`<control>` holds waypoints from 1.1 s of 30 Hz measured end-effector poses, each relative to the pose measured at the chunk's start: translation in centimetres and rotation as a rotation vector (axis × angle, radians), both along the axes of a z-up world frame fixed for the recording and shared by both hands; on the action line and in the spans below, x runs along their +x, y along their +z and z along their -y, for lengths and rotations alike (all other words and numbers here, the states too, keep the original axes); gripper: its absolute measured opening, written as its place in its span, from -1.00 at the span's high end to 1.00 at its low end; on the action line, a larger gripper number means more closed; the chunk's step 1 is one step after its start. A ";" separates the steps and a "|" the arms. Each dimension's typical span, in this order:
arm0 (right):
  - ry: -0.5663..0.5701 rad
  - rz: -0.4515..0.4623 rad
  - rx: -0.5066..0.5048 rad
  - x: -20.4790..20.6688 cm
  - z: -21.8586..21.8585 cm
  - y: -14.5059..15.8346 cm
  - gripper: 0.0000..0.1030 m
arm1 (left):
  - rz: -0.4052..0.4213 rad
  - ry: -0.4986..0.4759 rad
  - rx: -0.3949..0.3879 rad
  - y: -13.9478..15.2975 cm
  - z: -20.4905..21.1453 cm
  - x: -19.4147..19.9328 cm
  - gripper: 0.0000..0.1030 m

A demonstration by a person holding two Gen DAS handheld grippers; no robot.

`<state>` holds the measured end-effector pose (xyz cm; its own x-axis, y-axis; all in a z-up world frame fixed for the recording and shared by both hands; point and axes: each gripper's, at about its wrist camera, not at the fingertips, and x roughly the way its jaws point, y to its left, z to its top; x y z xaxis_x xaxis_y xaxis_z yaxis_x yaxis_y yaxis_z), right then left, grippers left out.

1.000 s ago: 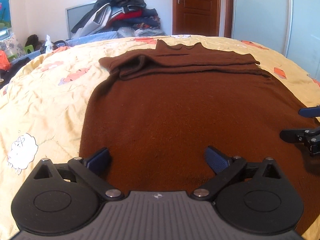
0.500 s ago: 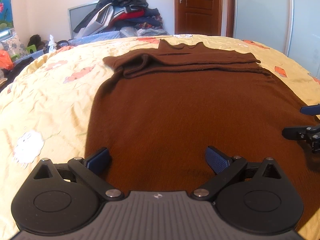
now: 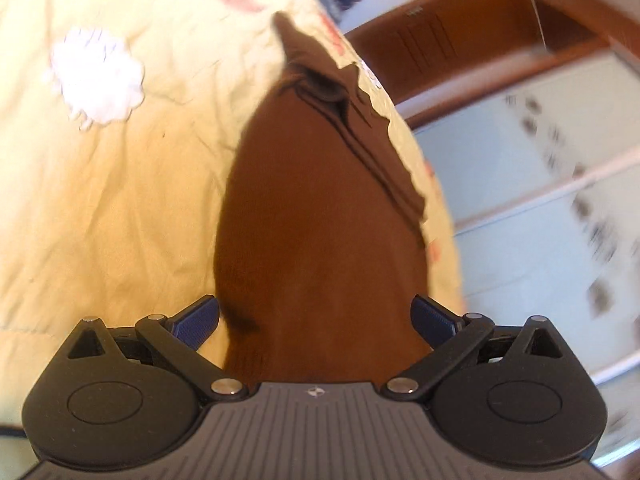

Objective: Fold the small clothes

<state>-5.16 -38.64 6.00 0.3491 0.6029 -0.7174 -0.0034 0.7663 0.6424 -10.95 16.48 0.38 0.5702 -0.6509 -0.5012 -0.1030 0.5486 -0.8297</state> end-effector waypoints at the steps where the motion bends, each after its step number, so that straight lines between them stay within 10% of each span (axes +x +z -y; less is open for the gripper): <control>1: 0.020 -0.027 0.045 0.2 0.1 -0.3 -1.00 | -0.009 -0.018 -0.042 -0.3 0.0 0.5 -0.99; 4: 0.110 -0.163 0.212 1.0 -0.5 -1.8 -1.00 | -0.023 -0.092 -0.146 -1.0 1.1 1.7 -0.99; 10: 0.190 -0.195 0.235 1.1 -2.0 -1.9 -1.00 | -0.023 -0.156 0.025 0.1 2.7 1.6 -0.43; 20: 0.164 -0.243 0.295 0.3 -2.1 -2.3 -1.00 | 0.024 -0.052 0.131 1.0 0.8 0.3 -0.72; 28: 0.163 -0.226 0.291 0.2 -2.2 -2.3 -0.89 | 0.004 -0.185 0.037 0.1 3.3 0.8 -0.75; 30: 0.148 -0.221 0.283 -0.2 -1.6 -2.3 -0.77 | -0.008 -0.182 0.043 0.2 3.0 0.5 -0.59; 33: 0.144 -0.202 0.229 -0.5 -1.4 -2.1 -0.13 | -0.052 -0.160 0.126 0.4 2.7 0.4 0.39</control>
